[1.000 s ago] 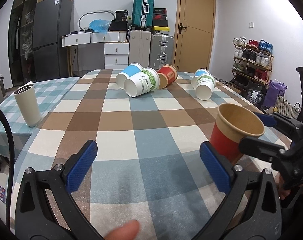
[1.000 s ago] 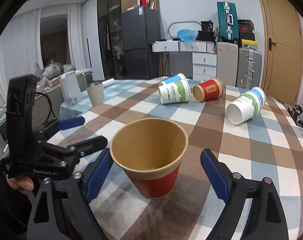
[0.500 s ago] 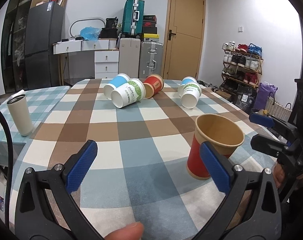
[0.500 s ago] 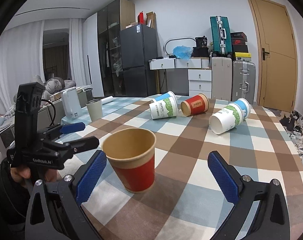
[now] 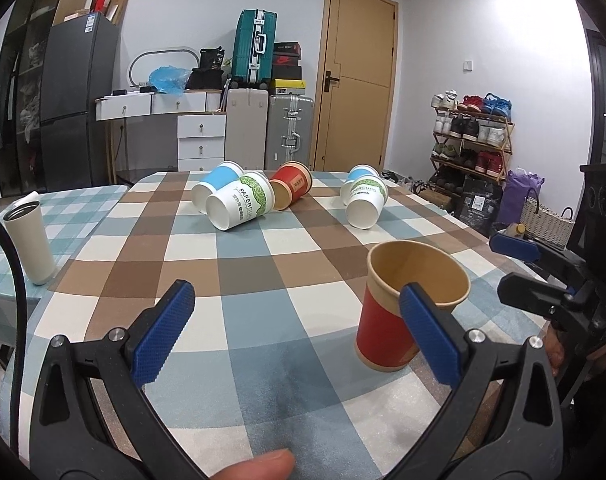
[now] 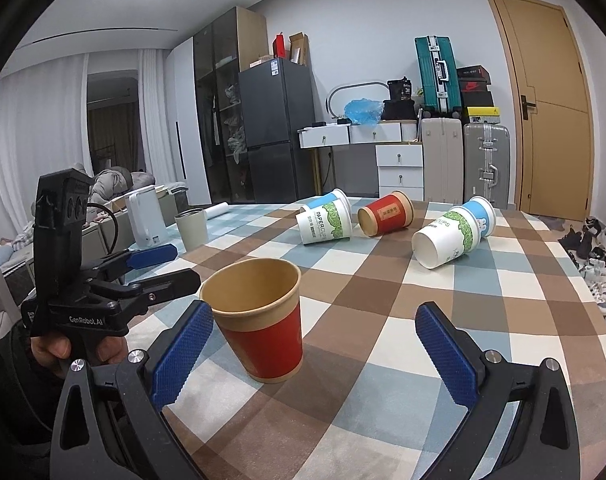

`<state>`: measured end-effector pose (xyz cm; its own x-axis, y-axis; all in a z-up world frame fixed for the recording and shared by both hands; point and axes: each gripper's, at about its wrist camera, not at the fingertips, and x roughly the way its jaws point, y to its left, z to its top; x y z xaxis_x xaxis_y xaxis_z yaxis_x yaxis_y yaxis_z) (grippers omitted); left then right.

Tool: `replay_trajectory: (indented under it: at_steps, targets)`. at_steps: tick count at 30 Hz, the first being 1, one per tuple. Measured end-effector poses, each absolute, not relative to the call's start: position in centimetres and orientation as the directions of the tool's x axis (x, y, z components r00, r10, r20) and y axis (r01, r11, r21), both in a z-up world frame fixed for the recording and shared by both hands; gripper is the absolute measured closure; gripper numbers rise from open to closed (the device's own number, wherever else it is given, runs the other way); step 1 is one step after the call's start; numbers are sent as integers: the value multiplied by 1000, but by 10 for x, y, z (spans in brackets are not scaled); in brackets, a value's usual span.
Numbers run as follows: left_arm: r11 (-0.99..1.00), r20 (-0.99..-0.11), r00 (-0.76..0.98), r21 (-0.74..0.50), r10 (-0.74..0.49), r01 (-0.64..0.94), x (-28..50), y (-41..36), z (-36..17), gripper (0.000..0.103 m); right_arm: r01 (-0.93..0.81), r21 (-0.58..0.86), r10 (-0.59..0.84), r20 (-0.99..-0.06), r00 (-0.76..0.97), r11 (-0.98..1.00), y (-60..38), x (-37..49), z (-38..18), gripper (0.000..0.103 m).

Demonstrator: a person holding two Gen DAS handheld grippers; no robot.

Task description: Flip cup upright

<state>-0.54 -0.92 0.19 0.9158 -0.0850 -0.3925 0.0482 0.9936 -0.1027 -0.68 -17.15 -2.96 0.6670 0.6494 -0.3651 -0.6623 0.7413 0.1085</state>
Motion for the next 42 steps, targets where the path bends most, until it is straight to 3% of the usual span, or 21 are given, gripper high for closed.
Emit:
replay_trajectory:
  at_steps: [42]
  targets:
    - [995, -383, 922, -101, -65, 28, -10, -4, -1, 1, -669, 113, 657, -364, 660, 735, -172, -11, -32, 0]
